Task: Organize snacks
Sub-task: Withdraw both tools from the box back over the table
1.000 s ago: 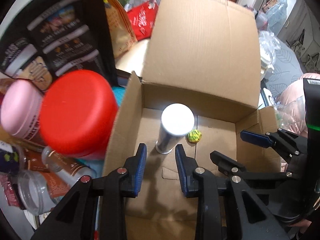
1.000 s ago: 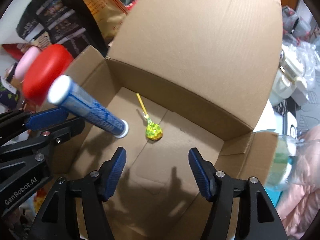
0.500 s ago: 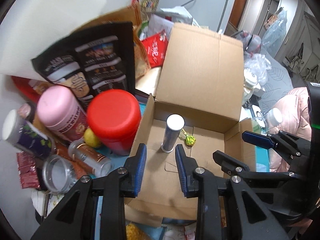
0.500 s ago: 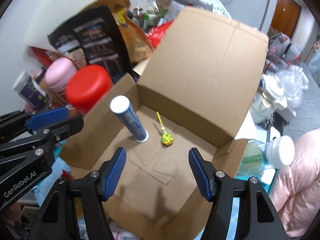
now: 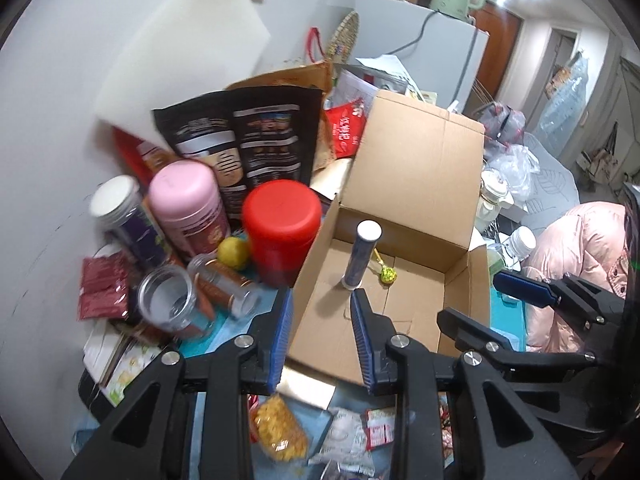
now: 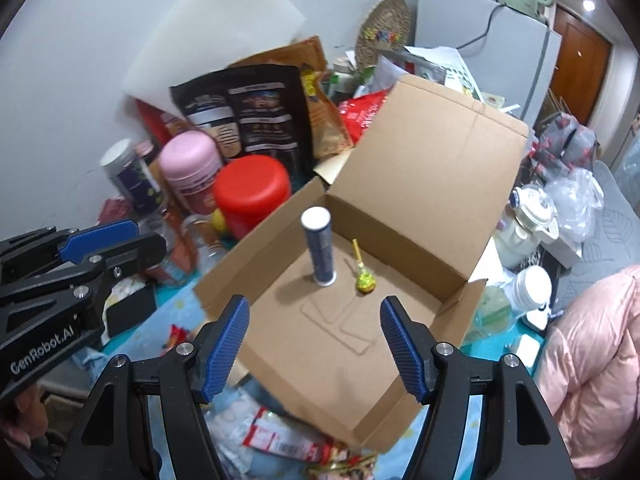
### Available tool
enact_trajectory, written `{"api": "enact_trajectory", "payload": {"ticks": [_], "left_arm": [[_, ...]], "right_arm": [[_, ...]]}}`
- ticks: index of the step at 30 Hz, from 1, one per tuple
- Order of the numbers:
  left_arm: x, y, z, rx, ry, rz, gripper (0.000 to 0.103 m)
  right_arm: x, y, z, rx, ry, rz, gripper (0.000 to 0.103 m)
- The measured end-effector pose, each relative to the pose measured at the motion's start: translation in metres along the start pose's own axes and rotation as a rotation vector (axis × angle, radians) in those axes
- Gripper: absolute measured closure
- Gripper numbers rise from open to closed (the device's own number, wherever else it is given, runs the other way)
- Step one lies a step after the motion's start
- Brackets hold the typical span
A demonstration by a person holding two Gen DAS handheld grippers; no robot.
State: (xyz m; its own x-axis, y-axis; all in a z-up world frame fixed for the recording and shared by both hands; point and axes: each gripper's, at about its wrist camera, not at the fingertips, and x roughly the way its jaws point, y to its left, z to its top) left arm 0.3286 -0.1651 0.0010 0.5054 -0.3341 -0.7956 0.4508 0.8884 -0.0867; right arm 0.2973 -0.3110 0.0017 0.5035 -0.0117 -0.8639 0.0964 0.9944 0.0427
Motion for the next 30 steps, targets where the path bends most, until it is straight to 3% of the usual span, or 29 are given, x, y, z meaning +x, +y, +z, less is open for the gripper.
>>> {"api": "enact_trajectory", "payload": {"ticks": [18, 22, 30], "left_arm": [[-0.094, 0.011, -0.089, -0.09, -0.073, 0.073, 0.074], [-0.109, 0.011, -0.111, -0.103, -0.082, 0.085, 0.074], [-0.13, 0.011, -0.157, -0.127, -0.08, 0.094, 0.074]], "right_arm": [[-0.074, 0.049, -0.073, -0.088, -0.052, 0.082, 0.034], [-0.084, 0.057, -0.091, -0.104, -0.054, 0.097, 0.03], [-0.095, 0.074, -0.128, -0.138, -0.031, 0.137, 0.03]]}}
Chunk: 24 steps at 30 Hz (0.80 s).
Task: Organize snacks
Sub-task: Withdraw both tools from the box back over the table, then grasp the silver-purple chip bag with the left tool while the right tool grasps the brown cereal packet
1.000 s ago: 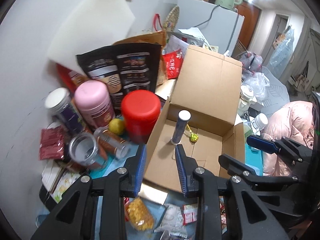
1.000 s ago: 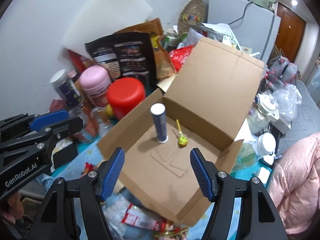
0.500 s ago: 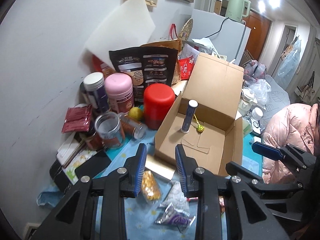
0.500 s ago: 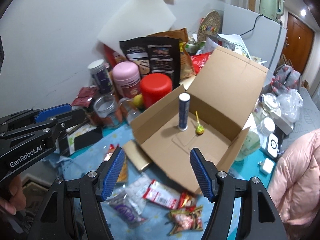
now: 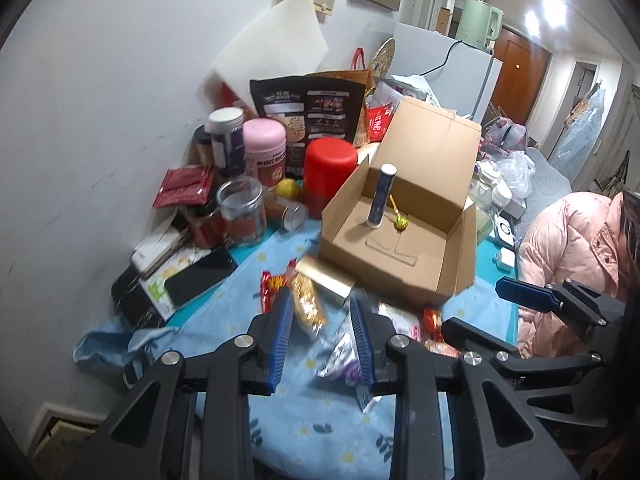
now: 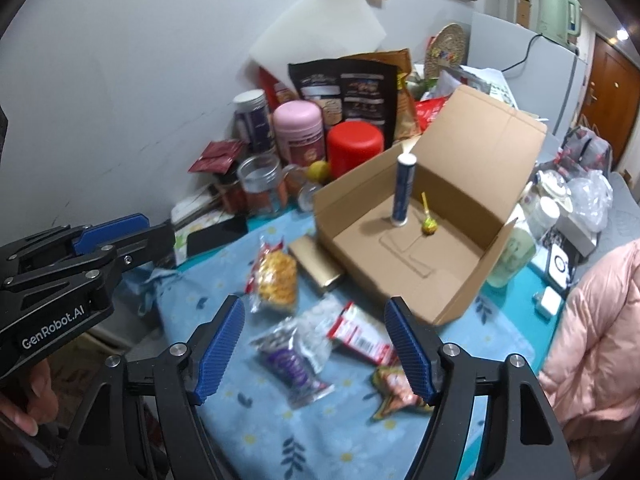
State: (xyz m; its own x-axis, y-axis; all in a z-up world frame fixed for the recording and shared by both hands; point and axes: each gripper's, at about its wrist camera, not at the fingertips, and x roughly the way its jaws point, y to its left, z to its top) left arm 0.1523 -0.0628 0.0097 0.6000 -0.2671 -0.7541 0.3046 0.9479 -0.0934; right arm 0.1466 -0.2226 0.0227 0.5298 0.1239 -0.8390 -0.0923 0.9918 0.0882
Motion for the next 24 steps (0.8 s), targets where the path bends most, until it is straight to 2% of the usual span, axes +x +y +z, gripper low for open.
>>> {"api": "enact_trajectory", "payload": {"ticks": [4, 11, 13, 14, 15, 24], "left_arm": [[-0.004, 0.007, -0.02, -0.013, 0.02, 0.021, 0.074], [0.002, 0.017, -0.05, -0.055, 0.072, 0.047, 0.073], [0.006, 0.017, -0.059, -0.057, 0.092, 0.056, 0.047], [0.008, 0.017, -0.061, -0.061, 0.096, 0.057, 0.018], [0.009, 0.017, -0.065, -0.063, 0.091, 0.082, 0.011], [0.042, 0.01, -0.08, -0.072, 0.16, 0.043, 0.011]], "right_arm": [[0.001, 0.01, -0.013, -0.009, 0.01, 0.018, 0.026], [0.005, 0.018, -0.038, -0.016, 0.042, 0.038, 0.026], [0.007, 0.018, -0.046, -0.018, 0.054, 0.041, 0.026], [0.009, 0.017, -0.049, -0.017, 0.061, 0.04, 0.026], [0.01, 0.016, -0.052, -0.016, 0.068, 0.038, 0.026], [0.027, -0.006, -0.077, 0.012, 0.123, 0.019, 0.024]]}}
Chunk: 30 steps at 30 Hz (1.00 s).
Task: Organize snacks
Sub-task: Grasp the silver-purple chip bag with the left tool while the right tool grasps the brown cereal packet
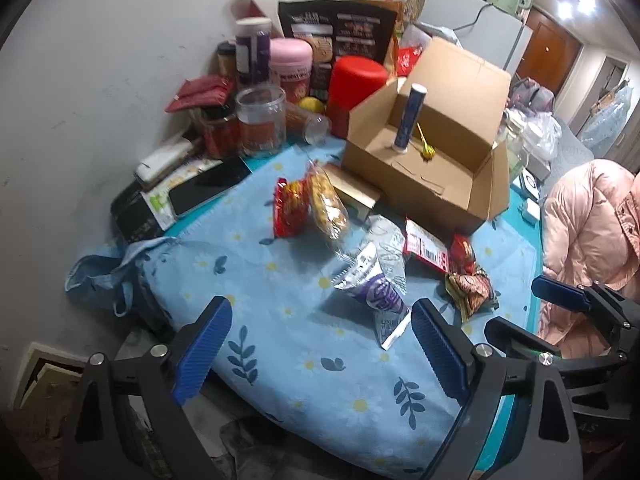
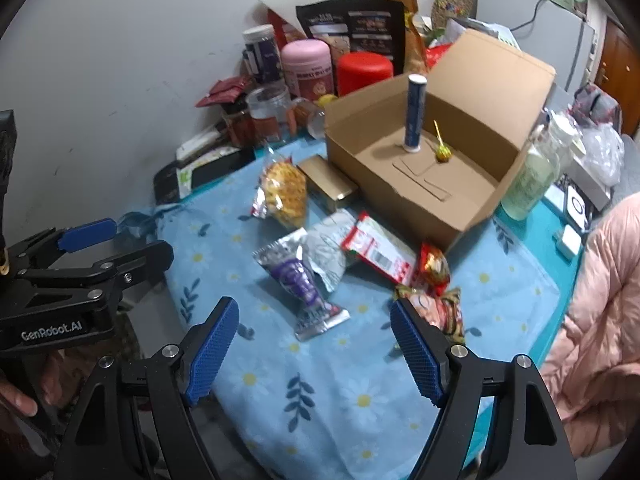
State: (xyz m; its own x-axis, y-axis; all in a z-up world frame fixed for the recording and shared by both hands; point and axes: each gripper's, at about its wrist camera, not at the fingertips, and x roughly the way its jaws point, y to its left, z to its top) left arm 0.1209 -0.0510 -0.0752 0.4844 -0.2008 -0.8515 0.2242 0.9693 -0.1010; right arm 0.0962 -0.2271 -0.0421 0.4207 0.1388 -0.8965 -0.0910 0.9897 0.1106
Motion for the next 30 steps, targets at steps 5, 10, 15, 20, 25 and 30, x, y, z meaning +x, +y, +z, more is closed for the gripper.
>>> {"api": "enact_trajectory", "payload": {"ticks": [5, 10, 15, 20, 25, 30], "left_arm": [[0.02, -0.01, 0.0, 0.0, 0.023, -0.031, 0.011], [0.034, -0.015, 0.005, 0.001, 0.005, 0.009, 0.011], [0.061, -0.016, 0.009, -0.012, 0.054, -0.009, 0.011], [0.087, -0.022, 0.01, -0.033, 0.111, -0.042, 0.011], [0.112, -0.031, 0.007, -0.055, 0.161, -0.073, 0.011], [0.135, -0.037, 0.002, -0.086, 0.218, -0.087, 0.011]], "right_arm": [[0.014, -0.014, -0.005, 0.013, 0.027, -0.01, 0.024], [0.029, -0.029, -0.004, 0.017, 0.051, -0.027, 0.024], [0.047, -0.045, -0.004, 0.044, 0.087, -0.023, 0.024], [0.065, -0.062, -0.005, 0.077, 0.126, -0.029, 0.024], [0.083, -0.081, -0.006, 0.103, 0.159, -0.058, 0.024], [0.096, -0.099, -0.008, 0.132, 0.197, -0.08, 0.024]]}}
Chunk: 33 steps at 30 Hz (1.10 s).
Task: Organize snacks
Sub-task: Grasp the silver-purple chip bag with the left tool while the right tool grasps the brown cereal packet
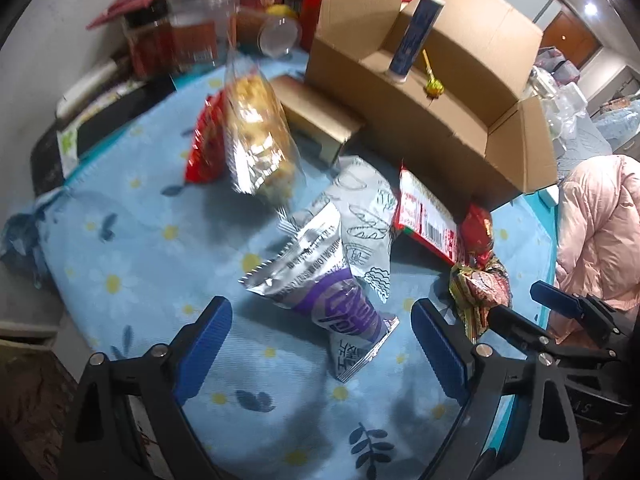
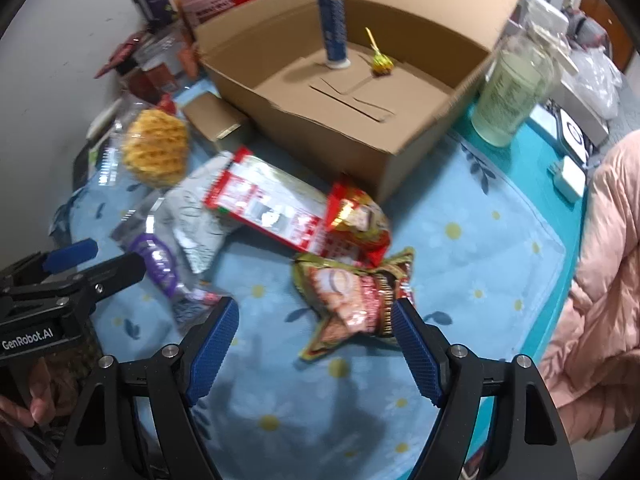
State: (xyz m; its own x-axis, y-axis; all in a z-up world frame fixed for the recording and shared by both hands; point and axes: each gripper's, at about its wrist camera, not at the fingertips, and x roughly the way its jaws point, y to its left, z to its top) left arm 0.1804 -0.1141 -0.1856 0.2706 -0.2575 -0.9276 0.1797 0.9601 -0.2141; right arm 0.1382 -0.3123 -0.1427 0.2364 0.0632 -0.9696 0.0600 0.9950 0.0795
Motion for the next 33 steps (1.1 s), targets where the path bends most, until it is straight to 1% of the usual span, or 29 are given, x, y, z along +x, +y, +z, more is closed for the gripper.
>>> {"api": "enact_trajectory", "payload": {"ticks": [2, 5, 9, 12, 14, 16, 19, 20, 21, 22, 23, 24, 25, 27, 29, 31, 32, 33], "left_arm": [[0.008, -0.001, 0.001, -0.014, 0.015, -0.002, 0.011], [0.021, -0.003, 0.003, -0.008, 0.039, 0.001, 0.011], [0.033, -0.005, 0.006, -0.004, 0.056, 0.011, 0.011], [0.043, -0.006, 0.009, 0.0, 0.071, 0.022, 0.011], [0.049, -0.006, 0.009, -0.002, 0.089, 0.023, 0.011], [0.055, -0.005, 0.008, -0.007, 0.103, 0.022, 0.011], [0.06, -0.003, 0.007, -0.016, 0.112, 0.003, 0.013], [0.061, -0.003, 0.006, -0.017, 0.116, -0.009, 0.018], [0.063, -0.004, 0.006, -0.016, 0.121, -0.023, 0.026], [0.064, -0.005, 0.005, -0.012, 0.128, -0.036, 0.031], [0.062, -0.008, 0.004, -0.004, 0.132, -0.037, 0.038], [0.06, -0.01, 0.004, 0.011, 0.128, -0.041, 0.048], [0.06, -0.012, 0.005, 0.013, 0.131, -0.052, 0.052], [0.059, -0.013, 0.005, 0.012, 0.134, -0.059, 0.057], [0.058, -0.012, 0.004, 0.011, 0.138, -0.07, 0.06], [0.054, -0.01, 0.002, 0.024, 0.162, -0.101, 0.062], [0.054, -0.013, 0.0, 0.039, 0.177, -0.118, 0.064], [0.055, -0.016, 0.001, 0.057, 0.186, -0.126, 0.064]], "right_arm": [[0.006, -0.007, 0.001, 0.014, 0.016, -0.005, 0.024], [0.015, -0.015, 0.003, 0.033, 0.037, -0.008, 0.024], [0.028, -0.021, 0.006, 0.023, 0.06, -0.04, 0.024], [0.038, -0.027, 0.008, 0.027, 0.081, -0.05, 0.019], [0.046, -0.03, 0.008, 0.036, 0.099, -0.048, 0.019], [0.053, -0.034, 0.009, 0.047, 0.113, -0.034, 0.016], [0.062, -0.037, 0.009, 0.053, 0.135, -0.02, 0.016], [0.065, -0.038, 0.008, 0.053, 0.142, -0.019, 0.016], [0.068, -0.037, 0.008, 0.052, 0.152, -0.023, 0.016], [0.07, -0.037, 0.007, 0.054, 0.158, -0.023, 0.016], [0.071, -0.037, 0.007, 0.057, 0.165, -0.021, 0.017], [0.072, -0.037, 0.006, 0.059, 0.171, -0.019, 0.021], [0.071, -0.037, 0.005, 0.058, 0.169, -0.023, 0.025], [0.068, -0.037, 0.004, 0.063, 0.163, -0.013, 0.032], [0.065, -0.037, 0.001, 0.08, 0.164, 0.001, 0.036], [0.061, -0.032, -0.003, 0.088, 0.164, 0.012, 0.04], [0.059, -0.031, -0.004, 0.087, 0.164, 0.015, 0.041], [0.057, -0.029, -0.007, 0.087, 0.163, 0.018, 0.042]]}}
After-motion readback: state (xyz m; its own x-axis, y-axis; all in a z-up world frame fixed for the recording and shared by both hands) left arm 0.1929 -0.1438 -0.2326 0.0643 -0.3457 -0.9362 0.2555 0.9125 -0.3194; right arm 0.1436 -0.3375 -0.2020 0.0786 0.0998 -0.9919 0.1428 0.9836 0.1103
